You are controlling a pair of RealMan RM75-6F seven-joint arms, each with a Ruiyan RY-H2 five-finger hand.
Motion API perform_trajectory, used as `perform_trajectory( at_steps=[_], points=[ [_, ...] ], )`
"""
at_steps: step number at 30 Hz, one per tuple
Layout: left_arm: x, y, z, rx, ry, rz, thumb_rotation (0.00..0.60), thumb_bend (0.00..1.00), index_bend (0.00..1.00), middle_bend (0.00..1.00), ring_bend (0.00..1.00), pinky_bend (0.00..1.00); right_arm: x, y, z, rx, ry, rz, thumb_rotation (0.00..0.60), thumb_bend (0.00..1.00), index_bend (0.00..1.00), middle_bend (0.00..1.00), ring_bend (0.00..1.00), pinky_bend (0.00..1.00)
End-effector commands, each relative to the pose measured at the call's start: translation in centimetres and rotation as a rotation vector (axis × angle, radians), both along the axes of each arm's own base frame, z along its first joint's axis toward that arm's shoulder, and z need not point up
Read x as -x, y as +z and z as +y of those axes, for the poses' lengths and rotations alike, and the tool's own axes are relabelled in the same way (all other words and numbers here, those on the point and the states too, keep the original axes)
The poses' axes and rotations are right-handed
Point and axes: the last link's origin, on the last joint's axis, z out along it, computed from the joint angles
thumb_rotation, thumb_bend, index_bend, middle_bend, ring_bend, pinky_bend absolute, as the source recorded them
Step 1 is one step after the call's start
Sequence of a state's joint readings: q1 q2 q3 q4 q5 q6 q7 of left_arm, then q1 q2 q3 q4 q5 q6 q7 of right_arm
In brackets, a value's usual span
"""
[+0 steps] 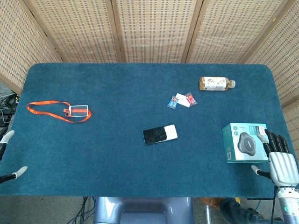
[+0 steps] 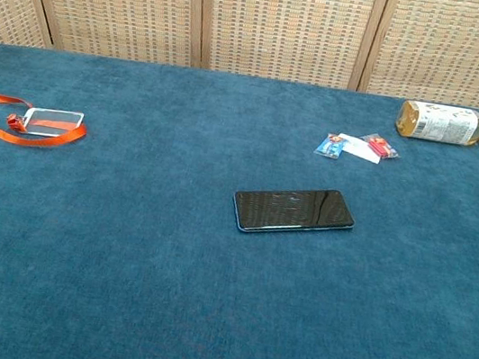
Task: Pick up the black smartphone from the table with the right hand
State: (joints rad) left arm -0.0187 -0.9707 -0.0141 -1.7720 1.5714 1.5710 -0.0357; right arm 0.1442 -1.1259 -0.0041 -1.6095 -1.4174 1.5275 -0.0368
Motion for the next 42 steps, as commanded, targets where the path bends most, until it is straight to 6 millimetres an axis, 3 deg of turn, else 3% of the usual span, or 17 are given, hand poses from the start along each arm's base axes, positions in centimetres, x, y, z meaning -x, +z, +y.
perform_trajectory(
  at_steps=[1, 8, 14, 19, 27, 33, 42],
  points=[
    [0.0, 0.0, -0.1, 0.000, -0.001, 0.002, 0.600, 0.00, 0.00, 0.00, 0.00, 0.00, -0.1, -0.2, 0.0, -0.001, 0.007, 0.007, 0.600, 0.00, 0.00, 0.00, 0.00, 0.00],
    [0.1, -0.1, -0.1, -0.001, 0.003, 0.003, 0.600, 0.00, 0.00, 0.00, 0.00, 0.00, -1.3, -1.1, -0.8, -0.024, 0.059, -0.009, 0.600, 0.00, 0.02, 0.00, 0.00, 0.00],
    [0.2, -0.1, 0.3, -0.004, 0.013, 0.002, 0.600, 0.00, 0.00, 0.00, 0.00, 0.00, -4.6, -2.5, -4.3, -0.070, 0.189, -0.001, 0.600, 0.08, 0.10, 0.01, 0.00, 0.00],
    [0.6, -0.4, 1.0, 0.001, 0.040, 0.009, 0.600, 0.00, 0.00, 0.00, 0.00, 0.00, -9.7, -6.8, -10.5, -0.207, 0.301, 0.086, 0.600, 0.16, 0.14, 0.04, 0.00, 0.00],
    [1.2, -0.4, 2.1, 0.002, 0.081, 0.014, 0.600, 0.00, 0.00, 0.00, 0.00, 0.00, -14.1, -12.5, -14.6, -0.311, 0.316, 0.155, 0.600, 0.19, 0.14, 0.04, 0.00, 0.00],
    [1.7, -0.5, 2.6, 0.002, 0.107, 0.016, 0.600, 0.00, 0.00, 0.00, 0.00, 0.00, -16.0, -16.4, -15.5, -0.384, 0.342, 0.224, 0.600, 0.26, 0.14, 0.05, 0.00, 0.00],
    [2.3, -0.6, 3.3, 0.004, 0.148, 0.022, 0.600, 0.00, 0.00, 0.00, 0.00, 0.00, -18.0, -21.3, -14.7, -0.451, 0.409, 0.294, 0.600, 0.38, 0.16, 0.07, 0.00, 0.00]
  ],
)
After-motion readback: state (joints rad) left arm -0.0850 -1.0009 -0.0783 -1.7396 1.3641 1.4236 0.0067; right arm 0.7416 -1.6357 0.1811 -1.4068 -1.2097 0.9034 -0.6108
